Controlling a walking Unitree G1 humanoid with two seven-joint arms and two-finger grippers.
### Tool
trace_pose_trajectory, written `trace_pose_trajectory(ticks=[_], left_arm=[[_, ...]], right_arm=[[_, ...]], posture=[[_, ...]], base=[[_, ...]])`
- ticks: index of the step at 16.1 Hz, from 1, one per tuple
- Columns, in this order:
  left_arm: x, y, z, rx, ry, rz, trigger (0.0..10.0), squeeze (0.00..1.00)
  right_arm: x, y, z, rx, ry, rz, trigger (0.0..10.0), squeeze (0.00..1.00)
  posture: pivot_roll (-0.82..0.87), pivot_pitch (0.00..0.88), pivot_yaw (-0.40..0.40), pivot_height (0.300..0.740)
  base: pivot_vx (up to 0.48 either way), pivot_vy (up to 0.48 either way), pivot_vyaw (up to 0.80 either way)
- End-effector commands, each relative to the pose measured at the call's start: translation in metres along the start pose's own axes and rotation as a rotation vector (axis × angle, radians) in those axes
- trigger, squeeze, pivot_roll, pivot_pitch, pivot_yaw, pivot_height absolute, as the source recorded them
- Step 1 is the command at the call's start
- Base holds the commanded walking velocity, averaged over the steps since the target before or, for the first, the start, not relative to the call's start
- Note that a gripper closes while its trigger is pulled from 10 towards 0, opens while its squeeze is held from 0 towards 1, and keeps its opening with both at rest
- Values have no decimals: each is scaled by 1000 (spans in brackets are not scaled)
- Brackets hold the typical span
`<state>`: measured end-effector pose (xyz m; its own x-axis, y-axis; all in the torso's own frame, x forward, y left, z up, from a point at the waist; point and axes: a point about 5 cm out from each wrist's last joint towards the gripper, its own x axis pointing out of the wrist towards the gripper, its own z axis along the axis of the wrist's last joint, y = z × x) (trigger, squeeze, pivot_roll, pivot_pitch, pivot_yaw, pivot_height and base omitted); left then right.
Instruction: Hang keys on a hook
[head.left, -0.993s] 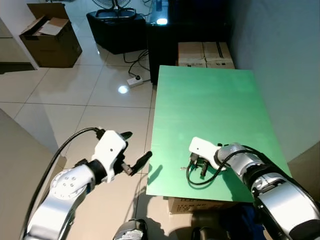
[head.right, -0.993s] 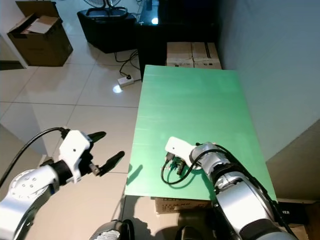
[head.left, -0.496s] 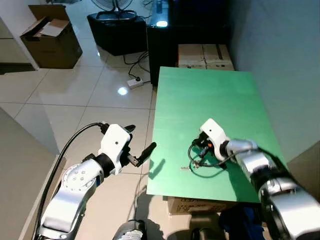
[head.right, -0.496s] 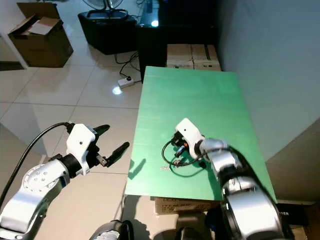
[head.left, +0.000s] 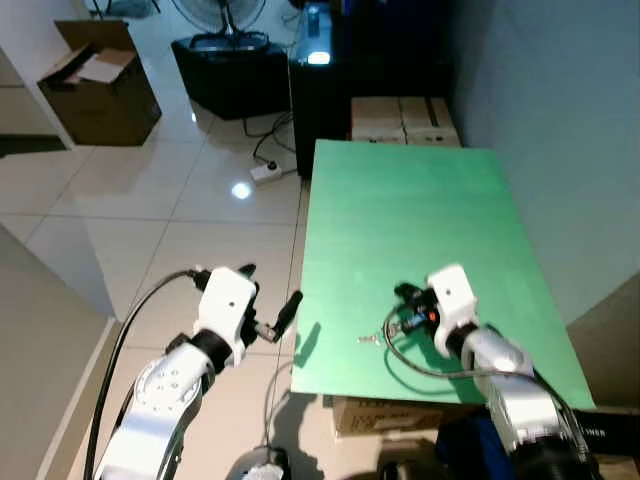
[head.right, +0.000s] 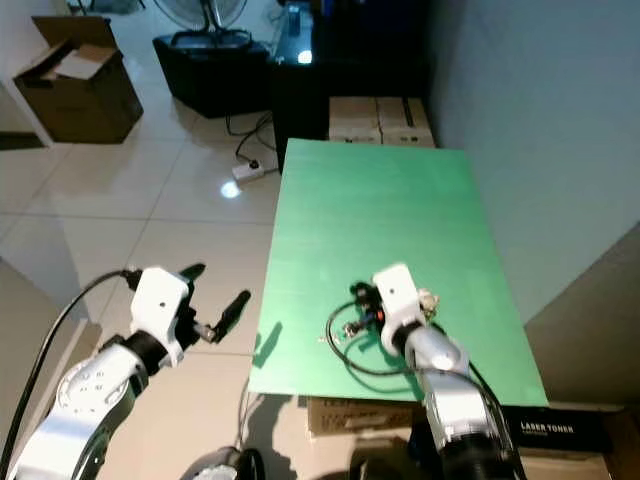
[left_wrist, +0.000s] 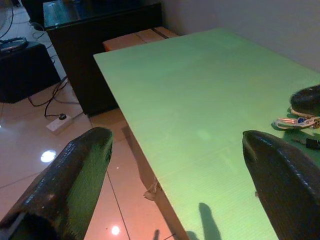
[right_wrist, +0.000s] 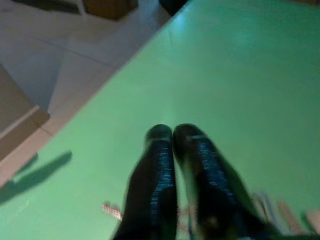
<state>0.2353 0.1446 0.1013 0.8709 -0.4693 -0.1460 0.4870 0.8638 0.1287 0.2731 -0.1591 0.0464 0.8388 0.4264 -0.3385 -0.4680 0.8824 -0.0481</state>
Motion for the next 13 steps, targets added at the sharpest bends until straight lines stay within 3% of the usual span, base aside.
trace_pose_trajectory(ticks=[1, 4, 9, 11, 12, 13], left_arm=[[1, 2, 1, 10, -6, 2, 10000, 0], [3, 1, -3, 28, 11, -13, 10000, 0], [-10, 1, -20, -25, 47, 52, 10000, 0], [-7, 1, -14, 10, 8, 76, 10000, 0], [-4, 0, -8, 14, -15, 59, 10000, 0], [-3, -1, -6, 6, -20, 35, 10000, 0]], right_arm=[[-7, 2, -5, 12, 39, -27, 10000, 1000], [-16, 4, -14, 52, 81, -56, 10000, 1000], [-44, 21, -32, 106, 185, -161, 10000, 1000], [-58, 31, -13, 98, 62, -219, 10000, 1000], [-60, 28, -8, 94, 41, -251, 10000, 749], [-61, 26, -5, 84, 23, -269, 10000, 290]], posture=[[-88, 58, 60, 740], [-100, 62, 59, 740], [-117, 56, 46, 740], [-133, 33, 36, 740], [-134, 31, 34, 740], [-135, 28, 35, 740]], base=[[0, 0, 0], [0, 0, 0], [0, 0, 0], [0, 0, 0], [0, 0, 0], [0, 0, 0]])
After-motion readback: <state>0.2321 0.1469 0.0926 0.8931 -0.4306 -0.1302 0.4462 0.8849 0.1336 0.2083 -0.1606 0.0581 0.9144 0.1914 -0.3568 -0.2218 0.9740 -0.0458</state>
